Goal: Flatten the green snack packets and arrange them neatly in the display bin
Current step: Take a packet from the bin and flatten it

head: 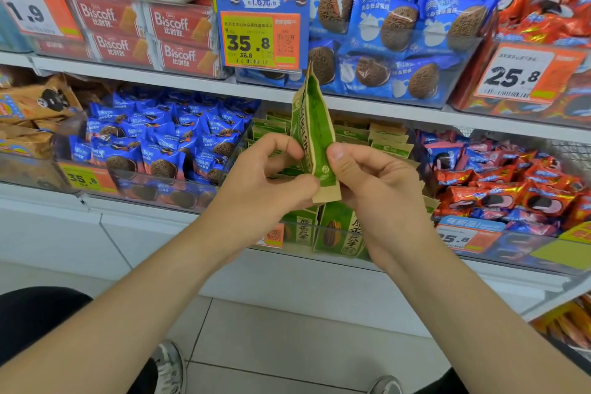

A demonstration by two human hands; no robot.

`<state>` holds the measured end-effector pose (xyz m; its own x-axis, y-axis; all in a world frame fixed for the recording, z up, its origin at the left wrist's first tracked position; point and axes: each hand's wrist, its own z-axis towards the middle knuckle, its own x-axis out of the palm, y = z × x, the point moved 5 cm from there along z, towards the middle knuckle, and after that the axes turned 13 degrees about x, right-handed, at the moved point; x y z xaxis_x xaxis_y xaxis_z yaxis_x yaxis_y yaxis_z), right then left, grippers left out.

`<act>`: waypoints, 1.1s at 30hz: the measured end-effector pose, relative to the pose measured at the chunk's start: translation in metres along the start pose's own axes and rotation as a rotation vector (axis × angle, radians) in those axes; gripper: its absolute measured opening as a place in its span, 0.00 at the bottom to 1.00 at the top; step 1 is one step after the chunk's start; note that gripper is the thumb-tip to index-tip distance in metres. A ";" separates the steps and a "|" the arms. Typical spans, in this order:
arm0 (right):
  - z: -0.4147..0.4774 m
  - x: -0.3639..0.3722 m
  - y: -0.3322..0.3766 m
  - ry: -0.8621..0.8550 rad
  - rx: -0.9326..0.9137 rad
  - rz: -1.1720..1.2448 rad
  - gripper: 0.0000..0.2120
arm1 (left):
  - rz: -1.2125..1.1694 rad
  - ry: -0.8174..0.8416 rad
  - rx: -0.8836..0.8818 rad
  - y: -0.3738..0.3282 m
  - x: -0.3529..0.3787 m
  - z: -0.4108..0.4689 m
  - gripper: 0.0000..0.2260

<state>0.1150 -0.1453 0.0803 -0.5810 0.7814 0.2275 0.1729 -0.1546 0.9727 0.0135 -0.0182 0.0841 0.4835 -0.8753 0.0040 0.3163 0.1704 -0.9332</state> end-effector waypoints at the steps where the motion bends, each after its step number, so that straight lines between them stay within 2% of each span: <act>1: -0.001 0.001 0.002 0.030 0.012 -0.039 0.07 | -0.002 -0.013 0.002 -0.001 -0.002 0.001 0.14; 5: -0.002 0.004 0.011 0.247 0.076 -0.356 0.04 | -0.054 -0.147 0.008 -0.005 -0.008 0.002 0.10; 7: -0.005 0.005 0.011 0.333 0.124 -0.394 0.07 | -0.001 -0.166 0.025 -0.006 -0.009 0.001 0.12; 8: -0.005 0.006 0.011 0.323 0.128 -0.377 0.07 | 0.024 -0.157 0.044 -0.005 -0.008 0.001 0.12; 11: -0.001 0.005 0.016 0.132 -0.038 -0.357 0.10 | 0.095 -0.055 0.118 -0.004 -0.001 0.000 0.13; 14: 0.000 0.004 0.020 -0.094 -0.418 -0.645 0.15 | 0.236 0.089 0.242 -0.004 0.008 -0.001 0.08; 16: -0.001 0.005 0.020 -0.163 -0.503 -0.752 0.14 | 0.277 0.111 0.259 -0.003 0.009 0.000 0.09; 22: 0.005 0.005 0.012 -0.068 -0.282 -0.605 0.16 | 0.246 0.127 0.232 -0.005 0.005 0.004 0.14; 24: 0.004 0.005 0.012 0.000 -0.241 -0.514 0.13 | 0.231 0.160 0.211 -0.005 0.002 0.003 0.12; 26: 0.005 0.005 0.013 0.138 -0.148 -0.376 0.08 | 0.204 0.209 0.168 -0.008 -0.003 0.004 0.09; 28: 0.007 0.002 0.016 0.205 -0.144 -0.463 0.15 | 0.174 0.302 0.109 -0.008 -0.007 0.005 0.09; 30: 0.010 -0.002 0.017 0.157 -0.195 -0.678 0.14 | 0.160 0.373 0.055 -0.006 -0.007 0.003 0.08; 33: 0.013 -0.005 0.019 0.100 -0.231 -0.633 0.21 | 0.191 0.418 0.003 -0.001 -0.001 -0.002 0.08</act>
<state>0.1316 -0.1442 0.0976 -0.5872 0.7057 -0.3965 -0.3926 0.1801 0.9019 0.0107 -0.0181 0.0840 0.1623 -0.9354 -0.3141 0.2557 0.3473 -0.9022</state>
